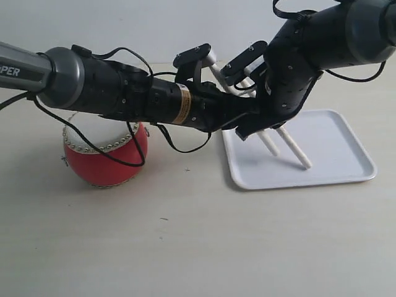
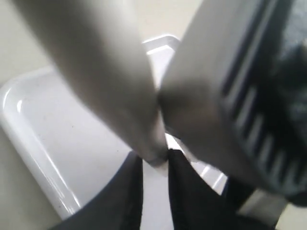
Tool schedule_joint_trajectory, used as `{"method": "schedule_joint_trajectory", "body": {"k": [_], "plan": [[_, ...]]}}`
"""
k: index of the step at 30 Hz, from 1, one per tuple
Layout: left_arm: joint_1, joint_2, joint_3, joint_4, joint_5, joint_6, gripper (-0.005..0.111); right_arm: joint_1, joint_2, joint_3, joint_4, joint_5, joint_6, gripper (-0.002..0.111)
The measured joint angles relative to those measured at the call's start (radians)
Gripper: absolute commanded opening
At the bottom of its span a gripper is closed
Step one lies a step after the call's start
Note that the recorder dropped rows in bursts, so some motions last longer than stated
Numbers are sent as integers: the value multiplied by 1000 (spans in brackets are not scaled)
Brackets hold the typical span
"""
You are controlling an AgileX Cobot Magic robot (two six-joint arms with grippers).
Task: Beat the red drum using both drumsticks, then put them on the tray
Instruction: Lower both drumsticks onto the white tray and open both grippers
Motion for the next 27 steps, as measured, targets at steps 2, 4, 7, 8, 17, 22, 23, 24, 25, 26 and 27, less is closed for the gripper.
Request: {"method": "schedule_joint_trajectory", "body": {"k": [2,4,7,8,17,22,23,24,25,26,27], "plan": [[0,22,-15,32,-4,-41,0,0,16,0,-8,0,0,0],[0,47,-39,98,-11,-115,0,0,34,0,-14,0,-2,0],[2,67,-91,288,-22,-299,0,-2,50,0,-16,2,-5,0],[6,69,-97,313,-31,-319,0,-2,51,0,-16,2,-3,0],[50,110,-118,338,-136,-368,0,-2,85,0,-16,-28,-3,0],[108,154,-120,299,-257,-368,0,-2,124,0,-19,-55,2,0],[110,155,-120,295,-259,-368,0,-2,128,0,-19,-55,2,2],[115,160,-120,292,-267,-368,0,-2,128,0,-19,-60,4,7],[115,165,-120,286,-267,-368,0,-2,130,0,-19,-60,4,11],[117,167,-123,286,-267,-368,0,-2,130,0,-19,-60,6,17],[117,176,-135,286,-277,-368,0,-2,130,0,-19,-60,11,21]]}}
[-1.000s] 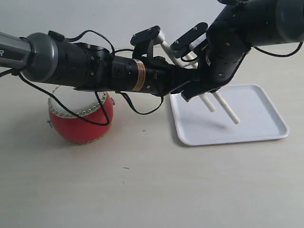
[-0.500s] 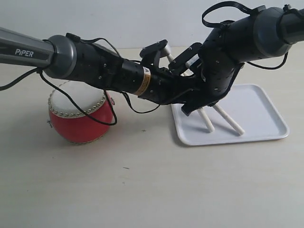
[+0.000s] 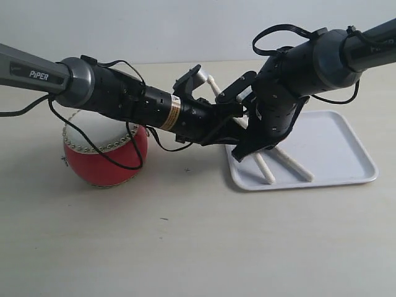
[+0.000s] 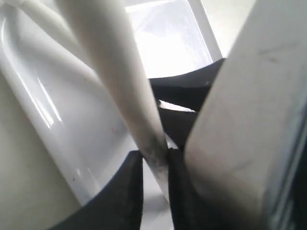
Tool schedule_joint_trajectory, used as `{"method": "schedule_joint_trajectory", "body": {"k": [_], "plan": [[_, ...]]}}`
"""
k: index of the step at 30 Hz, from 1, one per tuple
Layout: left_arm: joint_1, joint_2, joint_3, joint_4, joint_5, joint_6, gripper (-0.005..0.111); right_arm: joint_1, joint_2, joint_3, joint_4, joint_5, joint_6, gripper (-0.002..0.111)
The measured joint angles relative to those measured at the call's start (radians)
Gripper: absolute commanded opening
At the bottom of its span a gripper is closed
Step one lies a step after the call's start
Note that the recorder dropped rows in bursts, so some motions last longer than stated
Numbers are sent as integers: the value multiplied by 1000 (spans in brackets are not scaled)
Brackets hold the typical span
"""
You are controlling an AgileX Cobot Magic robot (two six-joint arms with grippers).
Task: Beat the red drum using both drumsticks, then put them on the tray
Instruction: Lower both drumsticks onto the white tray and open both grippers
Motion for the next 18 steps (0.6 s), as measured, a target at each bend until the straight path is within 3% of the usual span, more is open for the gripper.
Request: {"method": "schedule_joint_trajectory", "body": {"k": [4,11,18], "plan": [[4,34,-35,2,-36,0,7,0,0,0,0,9,9,34],[8,56,-54,5,-43,0,38,-5,0,0,2,8,11,37],[8,57,-54,11,-18,0,39,-5,0,0,2,1,8,37]]}}
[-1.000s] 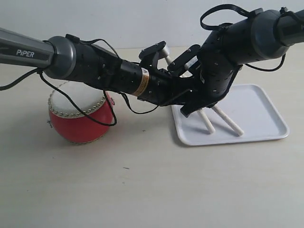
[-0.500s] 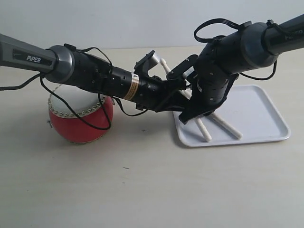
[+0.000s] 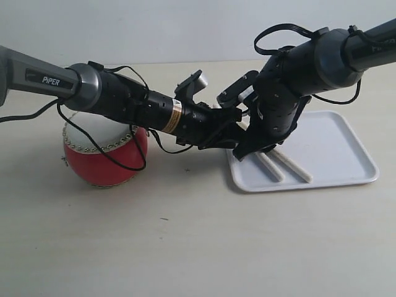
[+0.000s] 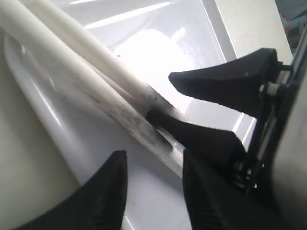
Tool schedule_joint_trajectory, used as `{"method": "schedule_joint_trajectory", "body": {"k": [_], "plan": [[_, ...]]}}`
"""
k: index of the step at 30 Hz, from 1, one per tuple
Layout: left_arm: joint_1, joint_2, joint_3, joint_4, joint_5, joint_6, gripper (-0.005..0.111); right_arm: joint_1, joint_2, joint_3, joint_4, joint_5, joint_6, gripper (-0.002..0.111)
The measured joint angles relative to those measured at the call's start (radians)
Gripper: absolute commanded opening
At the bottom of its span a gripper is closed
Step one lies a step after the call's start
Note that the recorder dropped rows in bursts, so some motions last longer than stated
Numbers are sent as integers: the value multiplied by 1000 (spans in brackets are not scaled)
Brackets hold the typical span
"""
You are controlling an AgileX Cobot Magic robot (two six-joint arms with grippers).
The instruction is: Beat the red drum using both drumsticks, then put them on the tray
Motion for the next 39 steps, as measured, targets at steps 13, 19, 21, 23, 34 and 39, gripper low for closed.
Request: {"method": "schedule_joint_trajectory", "body": {"k": [13,19,21,23,34,39], "plan": [[0,0,0,-18,6,0,39,2,-32,0,4,-13,5,37],[2,-46,-2,-56,-28,0,39,3,-155,0,55,0,1,37],[4,-78,-4,-60,-42,0,39,3,-205,0,70,13,-8,37],[8,-112,-4,-58,-64,0,35,3,-252,0,92,24,-20,35],[0,-274,-4,38,-262,0,0,8,-462,-2,248,115,-105,0],[0,-342,3,58,-316,0,0,8,-527,-2,277,183,-138,0]]}}
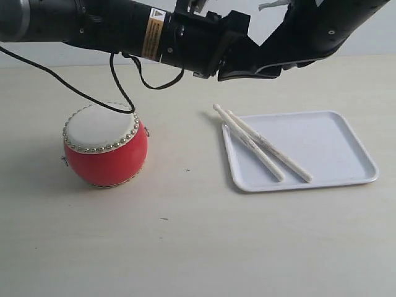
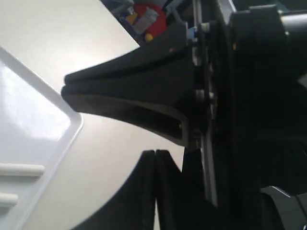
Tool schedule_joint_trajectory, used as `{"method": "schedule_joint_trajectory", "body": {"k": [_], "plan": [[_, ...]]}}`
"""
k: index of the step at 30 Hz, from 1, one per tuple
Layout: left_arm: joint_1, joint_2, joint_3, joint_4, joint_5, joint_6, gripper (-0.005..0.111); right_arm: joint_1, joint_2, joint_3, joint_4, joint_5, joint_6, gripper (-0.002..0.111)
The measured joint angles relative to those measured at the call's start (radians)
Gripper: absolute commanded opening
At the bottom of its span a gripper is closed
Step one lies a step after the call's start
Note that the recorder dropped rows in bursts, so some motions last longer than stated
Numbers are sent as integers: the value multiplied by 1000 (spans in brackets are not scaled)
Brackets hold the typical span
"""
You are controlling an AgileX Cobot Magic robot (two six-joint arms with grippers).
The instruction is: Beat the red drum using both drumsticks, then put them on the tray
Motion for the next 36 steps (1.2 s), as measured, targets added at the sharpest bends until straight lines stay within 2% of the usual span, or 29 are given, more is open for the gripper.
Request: {"method": "schedule_joint_trajectory", "body": {"k": [11,16,21,27,36], "plan": [[-2,-195,62,25,76,0,0,0,-335,0,35,127,-41,0],[-2,-453,219,89,278,0,0,0,-546,2,158,102,-58,0],[-2,-679,346,103,389,14,0,0,-698,52,317,9,-121,0],[-2,-976,483,103,471,40,0,0,-860,150,434,-63,-187,0],[-2,-1419,697,103,550,44,0,0,-1058,360,504,-162,-224,0]]}}
